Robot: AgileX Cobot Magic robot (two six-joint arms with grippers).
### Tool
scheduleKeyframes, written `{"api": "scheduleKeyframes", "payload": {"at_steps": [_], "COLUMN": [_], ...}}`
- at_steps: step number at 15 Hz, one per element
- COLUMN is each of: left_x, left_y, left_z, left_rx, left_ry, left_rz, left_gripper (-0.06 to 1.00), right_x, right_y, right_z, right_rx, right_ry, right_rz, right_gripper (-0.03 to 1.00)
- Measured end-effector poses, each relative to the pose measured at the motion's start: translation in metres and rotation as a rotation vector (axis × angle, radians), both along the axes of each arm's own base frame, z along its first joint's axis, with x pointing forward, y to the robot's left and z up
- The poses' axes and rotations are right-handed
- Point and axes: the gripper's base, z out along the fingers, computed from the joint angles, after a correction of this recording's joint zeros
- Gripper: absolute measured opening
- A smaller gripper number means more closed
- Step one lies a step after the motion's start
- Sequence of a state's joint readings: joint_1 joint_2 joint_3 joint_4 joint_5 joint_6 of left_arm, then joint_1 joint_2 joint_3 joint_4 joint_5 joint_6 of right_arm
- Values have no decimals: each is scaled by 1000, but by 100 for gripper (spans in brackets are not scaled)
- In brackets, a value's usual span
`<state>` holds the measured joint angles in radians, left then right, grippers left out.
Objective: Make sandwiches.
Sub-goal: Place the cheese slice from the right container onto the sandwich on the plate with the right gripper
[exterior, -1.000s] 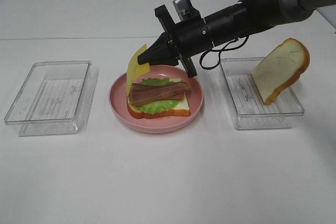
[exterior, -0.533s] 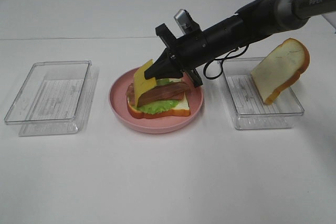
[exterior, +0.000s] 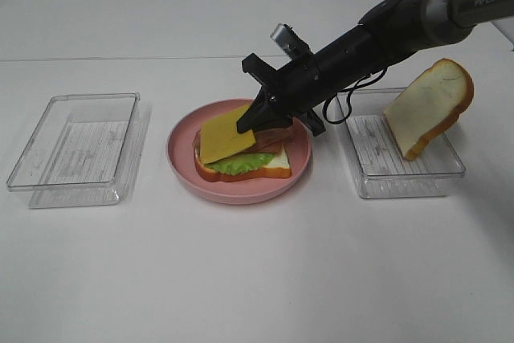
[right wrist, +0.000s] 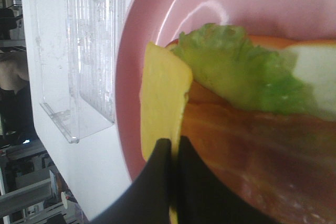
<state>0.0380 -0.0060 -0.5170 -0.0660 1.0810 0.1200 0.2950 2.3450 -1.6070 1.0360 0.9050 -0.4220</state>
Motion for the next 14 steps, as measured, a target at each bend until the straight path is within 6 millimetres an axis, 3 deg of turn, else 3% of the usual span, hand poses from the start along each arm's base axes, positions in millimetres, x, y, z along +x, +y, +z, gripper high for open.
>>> {"api": "scheduleKeyframes", "payload": {"at_steps": [4,7,9,13,14], "left_x": [0,0,0,0,0], "left_y": [0,0,0,0,0], "left_z": [0,0,0,0,0], "left_rx": [0,0,0,0,0], "left_ry": [0,0,0,0,0], "left_rz": [0,0,0,0,0], "left_gripper": [92,92,92,92,92], "right_x": [0,0,0,-3,-4], "right_y": [-5,-5,-5,-6,-8], "right_z": [-2,10,13,16,22], "right_rx": [-72,-68,-68,-85,-100], "right_ry": [-2,-28,-36,-25,-46], "right_rz": [1,0,1,40,54], "right_gripper": [2,5,20,73,76]}}
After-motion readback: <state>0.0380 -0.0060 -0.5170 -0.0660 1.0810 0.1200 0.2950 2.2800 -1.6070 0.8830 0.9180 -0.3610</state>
